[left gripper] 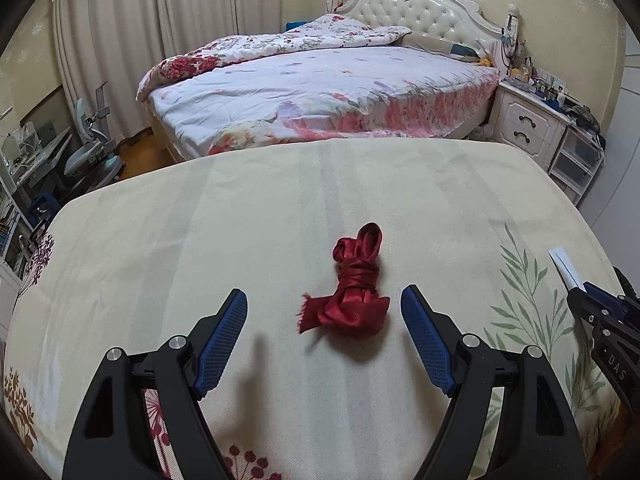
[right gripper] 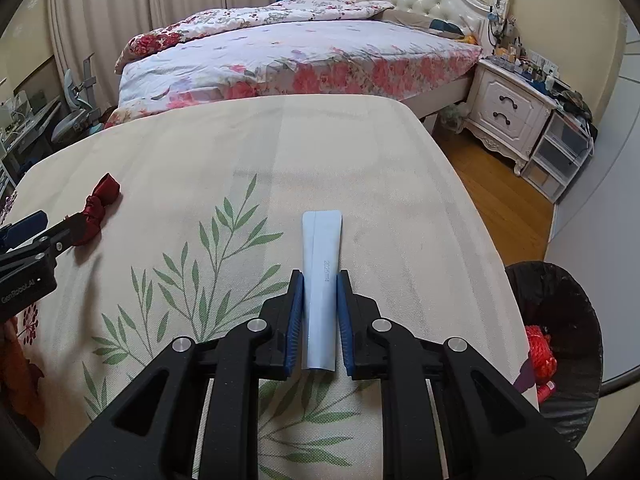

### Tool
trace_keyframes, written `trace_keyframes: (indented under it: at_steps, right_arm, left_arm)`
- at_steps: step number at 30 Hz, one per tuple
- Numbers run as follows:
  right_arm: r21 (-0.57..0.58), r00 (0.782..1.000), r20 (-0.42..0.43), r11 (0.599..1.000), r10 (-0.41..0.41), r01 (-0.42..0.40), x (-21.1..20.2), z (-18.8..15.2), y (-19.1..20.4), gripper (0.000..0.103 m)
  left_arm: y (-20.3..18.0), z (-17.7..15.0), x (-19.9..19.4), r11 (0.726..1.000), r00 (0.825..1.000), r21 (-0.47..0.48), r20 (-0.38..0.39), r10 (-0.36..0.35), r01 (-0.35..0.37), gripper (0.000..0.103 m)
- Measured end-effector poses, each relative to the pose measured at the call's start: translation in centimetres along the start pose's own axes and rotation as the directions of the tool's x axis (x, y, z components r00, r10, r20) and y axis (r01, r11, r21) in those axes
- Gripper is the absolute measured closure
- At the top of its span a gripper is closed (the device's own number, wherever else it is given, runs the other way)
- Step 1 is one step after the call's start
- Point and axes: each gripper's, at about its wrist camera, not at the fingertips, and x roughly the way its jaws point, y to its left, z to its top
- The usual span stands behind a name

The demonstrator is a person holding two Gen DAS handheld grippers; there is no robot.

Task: Collect trash
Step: 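Grasp the red cloth with the left gripper while the right gripper holds the white tube, then carry the white tube and red cloth over the black bin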

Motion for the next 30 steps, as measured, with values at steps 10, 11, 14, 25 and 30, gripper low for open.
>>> trace_keyframes:
  at_steps: [10, 11, 14, 25, 30]
  right_arm:
    - [0.017, 1.000, 0.002, 0.999, 0.029, -0.029, 0.0, 0.1, -0.5, 0.085]
    - [0.021, 0.999, 0.002, 0.999, 0.036, -0.037, 0.0, 0.0, -0.6, 0.084]
    - [0.029, 0.998, 0.000, 0.998, 0.064, -0.064, -0.1, 0.0, -0.8, 0.075]
    - [-0.006, 1.000, -0.002, 1.000, 0.006, -0.006, -0.2, -0.3, -0.1, 0.080]
    - [-0.002, 1.000, 0.003, 1.000, 0.007, -0.007, -0.6, -0.8, -0.3, 0.088]
  left_arm:
    - [-0.9, 0.0, 1.4, 0.999, 0.999, 0.021, -0.038, -0.039, 0.040, 0.071]
    - [-1.0, -0.1, 1.3, 0.999, 0.999, 0.026, -0.036, -0.041, 0.042, 0.072]
    - [-1.1, -0.2, 1.0, 0.998, 0.998, 0.032, -0.029, -0.051, 0.052, 0.077]
    - [-1.3, -0.9, 0.1, 0.997, 0.997, 0.033, -0.017, -0.072, 0.073, 0.080]
    - [-2.0, -1.7, -0.9, 0.996, 0.997, 0.041, -0.005, -0.074, 0.074, 0.080]
